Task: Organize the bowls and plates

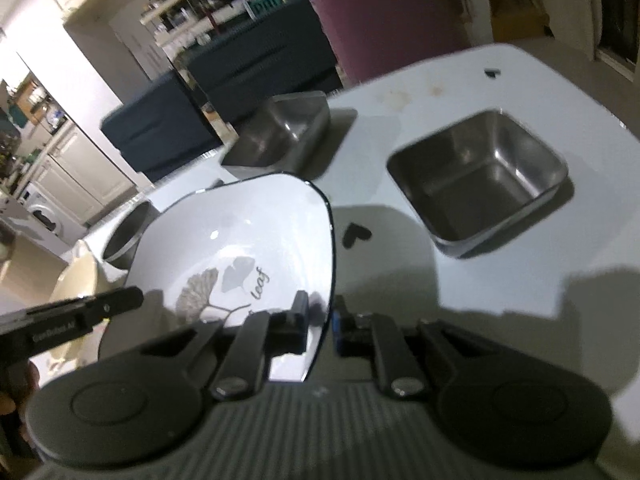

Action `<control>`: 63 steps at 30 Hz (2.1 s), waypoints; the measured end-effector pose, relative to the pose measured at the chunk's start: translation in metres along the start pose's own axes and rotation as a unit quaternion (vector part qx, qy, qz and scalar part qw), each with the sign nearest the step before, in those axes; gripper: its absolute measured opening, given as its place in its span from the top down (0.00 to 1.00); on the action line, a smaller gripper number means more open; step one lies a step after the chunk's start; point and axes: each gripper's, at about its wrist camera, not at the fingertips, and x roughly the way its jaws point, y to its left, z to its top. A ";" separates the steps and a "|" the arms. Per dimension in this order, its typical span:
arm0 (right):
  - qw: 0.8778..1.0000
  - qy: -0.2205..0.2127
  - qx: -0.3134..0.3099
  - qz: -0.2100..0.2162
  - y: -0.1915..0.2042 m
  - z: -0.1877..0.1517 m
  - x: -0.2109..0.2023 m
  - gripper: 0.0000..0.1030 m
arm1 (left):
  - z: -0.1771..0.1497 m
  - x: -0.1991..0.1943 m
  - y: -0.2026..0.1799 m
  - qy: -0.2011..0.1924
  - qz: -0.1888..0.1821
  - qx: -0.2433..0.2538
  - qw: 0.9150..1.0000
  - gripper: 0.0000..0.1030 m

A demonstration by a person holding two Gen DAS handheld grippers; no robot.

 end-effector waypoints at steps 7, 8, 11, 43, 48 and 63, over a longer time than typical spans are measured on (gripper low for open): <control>0.998 -0.040 -0.028 0.028 0.006 -0.001 -0.043 0.88 | -0.016 -0.054 -0.019 -0.025 -0.003 0.003 1.000 0.91; 0.998 -0.045 -0.030 0.031 0.006 -0.003 -0.050 0.88 | -0.019 -0.060 -0.021 -0.029 -0.004 0.003 1.000 0.91; 0.997 -0.060 -0.032 0.043 0.004 -0.008 -0.068 0.88 | -0.027 -0.080 -0.028 -0.037 -0.008 0.003 0.999 0.91; 0.990 0.071 -0.114 0.037 0.004 -0.090 -0.065 0.91 | -0.156 -0.076 -0.009 0.068 -0.026 -0.076 0.994 0.89; 0.987 0.083 -0.132 0.025 0.013 -0.093 -0.057 0.92 | -0.161 -0.064 -0.004 0.079 -0.020 -0.078 0.994 0.88; 0.986 0.102 -0.132 0.004 0.014 -0.096 -0.049 0.93 | -0.163 -0.051 -0.003 0.082 -0.020 -0.069 0.994 0.88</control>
